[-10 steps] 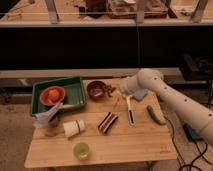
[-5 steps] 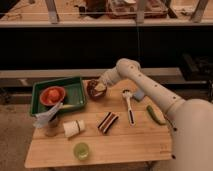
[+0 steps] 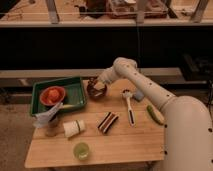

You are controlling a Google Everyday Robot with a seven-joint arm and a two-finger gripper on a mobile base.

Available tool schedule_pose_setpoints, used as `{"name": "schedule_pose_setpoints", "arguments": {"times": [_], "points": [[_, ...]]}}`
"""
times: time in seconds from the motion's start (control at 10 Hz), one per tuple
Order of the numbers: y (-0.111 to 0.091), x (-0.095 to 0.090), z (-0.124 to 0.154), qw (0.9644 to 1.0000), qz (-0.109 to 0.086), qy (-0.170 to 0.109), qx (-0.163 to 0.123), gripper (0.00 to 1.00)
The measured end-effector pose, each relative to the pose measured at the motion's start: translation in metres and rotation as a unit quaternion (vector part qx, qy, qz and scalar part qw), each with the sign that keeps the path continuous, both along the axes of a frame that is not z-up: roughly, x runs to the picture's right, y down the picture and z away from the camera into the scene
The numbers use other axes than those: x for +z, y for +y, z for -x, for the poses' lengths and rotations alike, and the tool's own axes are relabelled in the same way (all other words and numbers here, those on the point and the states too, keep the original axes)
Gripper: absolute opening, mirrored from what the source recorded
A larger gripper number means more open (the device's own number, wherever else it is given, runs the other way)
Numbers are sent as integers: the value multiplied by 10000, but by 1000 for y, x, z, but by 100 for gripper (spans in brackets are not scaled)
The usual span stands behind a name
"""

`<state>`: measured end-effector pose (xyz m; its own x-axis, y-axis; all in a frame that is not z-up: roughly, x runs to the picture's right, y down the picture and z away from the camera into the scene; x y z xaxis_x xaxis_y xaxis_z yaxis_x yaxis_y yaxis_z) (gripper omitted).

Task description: Place grapes in purple bowl

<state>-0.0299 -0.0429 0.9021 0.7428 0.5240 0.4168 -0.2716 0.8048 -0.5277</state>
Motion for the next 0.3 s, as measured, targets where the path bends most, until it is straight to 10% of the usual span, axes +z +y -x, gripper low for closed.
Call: {"name": "schedule_pose_setpoints", "arguments": {"times": [0.3], "points": [[-2, -1, -14, 9999, -30, 23, 148, 80]]}}
